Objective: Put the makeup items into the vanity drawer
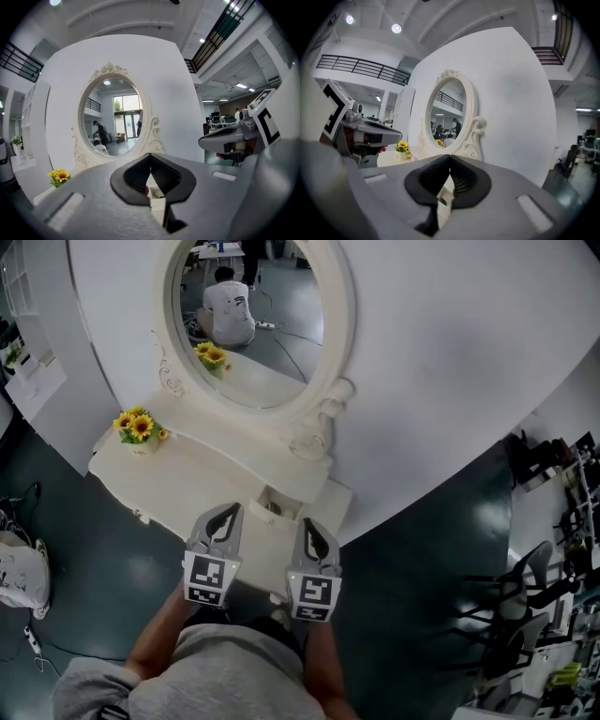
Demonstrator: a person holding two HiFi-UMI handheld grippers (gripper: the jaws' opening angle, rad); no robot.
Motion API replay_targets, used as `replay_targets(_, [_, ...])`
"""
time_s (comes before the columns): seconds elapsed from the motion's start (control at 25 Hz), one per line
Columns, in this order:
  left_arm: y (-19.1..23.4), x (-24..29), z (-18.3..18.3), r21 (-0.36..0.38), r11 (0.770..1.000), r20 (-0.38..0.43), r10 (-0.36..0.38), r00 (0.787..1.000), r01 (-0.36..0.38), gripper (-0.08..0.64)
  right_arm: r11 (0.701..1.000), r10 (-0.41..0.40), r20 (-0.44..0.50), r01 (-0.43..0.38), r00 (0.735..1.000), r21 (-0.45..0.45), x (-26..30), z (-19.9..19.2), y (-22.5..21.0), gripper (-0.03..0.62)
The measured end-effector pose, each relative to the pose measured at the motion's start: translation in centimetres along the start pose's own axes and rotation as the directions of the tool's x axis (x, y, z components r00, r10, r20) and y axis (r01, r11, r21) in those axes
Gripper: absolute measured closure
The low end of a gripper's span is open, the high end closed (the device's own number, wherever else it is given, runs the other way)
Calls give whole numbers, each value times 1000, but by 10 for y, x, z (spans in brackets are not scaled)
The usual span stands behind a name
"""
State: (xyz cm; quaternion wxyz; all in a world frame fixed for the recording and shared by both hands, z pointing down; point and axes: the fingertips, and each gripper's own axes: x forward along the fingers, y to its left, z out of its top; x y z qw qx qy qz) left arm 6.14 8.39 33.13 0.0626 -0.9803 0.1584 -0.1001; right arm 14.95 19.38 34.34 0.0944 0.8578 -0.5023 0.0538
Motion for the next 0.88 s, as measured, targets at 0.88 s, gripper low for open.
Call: replay_targets(0.88, [-3, 0, -7, -7, 1000, -12, -6, 1000, 6, 549, 1000, -5, 5, 5, 1000, -3, 1, 1, -2, 588])
